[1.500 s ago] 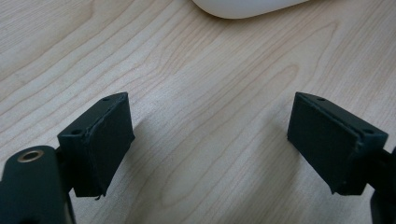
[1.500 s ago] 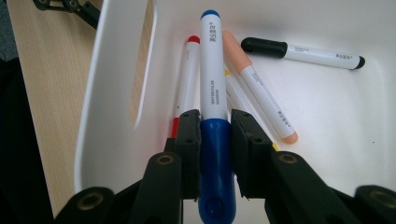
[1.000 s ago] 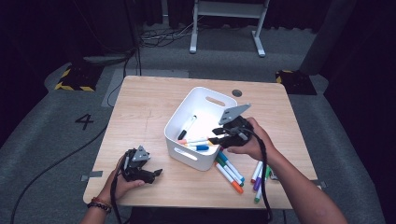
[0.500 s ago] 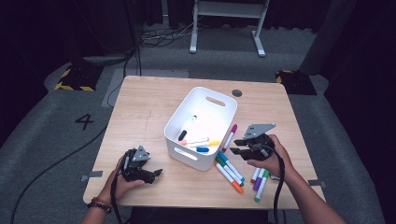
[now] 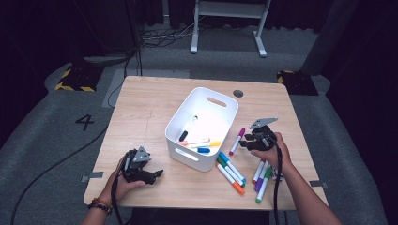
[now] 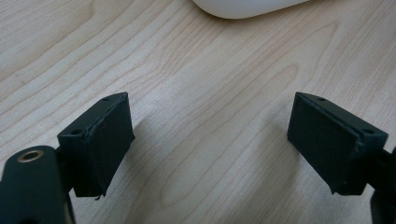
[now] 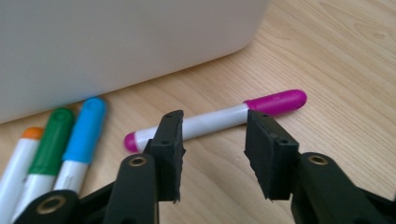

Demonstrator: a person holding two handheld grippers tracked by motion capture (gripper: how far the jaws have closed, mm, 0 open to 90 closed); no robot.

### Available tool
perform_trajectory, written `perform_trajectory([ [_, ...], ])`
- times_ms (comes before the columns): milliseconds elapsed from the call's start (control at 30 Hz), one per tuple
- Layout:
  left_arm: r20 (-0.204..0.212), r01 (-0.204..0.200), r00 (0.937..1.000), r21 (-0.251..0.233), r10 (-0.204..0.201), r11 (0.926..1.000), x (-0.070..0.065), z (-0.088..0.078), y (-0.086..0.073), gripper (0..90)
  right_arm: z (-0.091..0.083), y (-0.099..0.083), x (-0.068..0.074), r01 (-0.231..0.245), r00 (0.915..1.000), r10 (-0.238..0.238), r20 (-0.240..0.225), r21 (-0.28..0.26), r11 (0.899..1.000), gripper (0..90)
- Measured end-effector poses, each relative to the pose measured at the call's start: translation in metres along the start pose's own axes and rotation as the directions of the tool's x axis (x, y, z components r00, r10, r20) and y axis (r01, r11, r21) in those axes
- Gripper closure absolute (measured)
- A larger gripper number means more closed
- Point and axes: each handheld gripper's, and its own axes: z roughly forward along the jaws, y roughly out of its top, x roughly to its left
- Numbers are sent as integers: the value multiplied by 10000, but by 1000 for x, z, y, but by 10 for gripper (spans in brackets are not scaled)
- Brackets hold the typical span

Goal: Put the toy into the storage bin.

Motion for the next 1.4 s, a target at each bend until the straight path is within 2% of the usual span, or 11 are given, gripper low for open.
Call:
perform_trajectory([
  [167, -1, 1, 10000, -1, -1, 10000, 0, 0, 0, 144, 10, -1, -12, -680, 9971, 676, 340, 108, 9976, 527],
  [333, -4, -3, 10000, 8, 3, 10000, 0, 0, 0, 144, 17, -2, -24, -1571, 9859, 1563, 602, 93, 9875, 493],
  [567, -4, 0, 10000, 7, 0, 10000, 0, 0, 0, 144, 28, -8, -34, -2090, 9744, 2051, 921, 343, 9773, 476],
  [633, -4, -4, 10000, 8, 4, 10000, 0, 0, 0, 144, 31, -10, -36, -2327, 9692, 2282, 928, 410, 9717, 476],
  [900, -3, 0, 10000, 6, 0, 10000, 0, 0, 0, 144, 35, -9, -33, -1990, 9752, 1910, 1119, 656, 9778, 542],
  [967, -5, -1, 10000, 7, 1, 10000, 0, 0, 0, 144, 36, -8, -32, -1796, 9772, 1705, 1262, 646, 9816, 598],
  [1033, -5, -3, 10000, 8, 3, 10000, 0, 0, 0, 144, 37, -7, -31, -1781, 9776, 1695, 1248, 606, 9822, 626],
  [1133, -4, -2, 10000, 5, 2, 10000, 0, 0, 0, 144, 38, -5, -29, -1575, 9820, 1497, 1150, 624, 9855, 731],
  [1400, -4, -2, 10000, 7, 2, 10000, 0, 0, 0, 144, 38, -5, -29, -1378, 9868, 1316, 947, 628, 9885, 748],
])
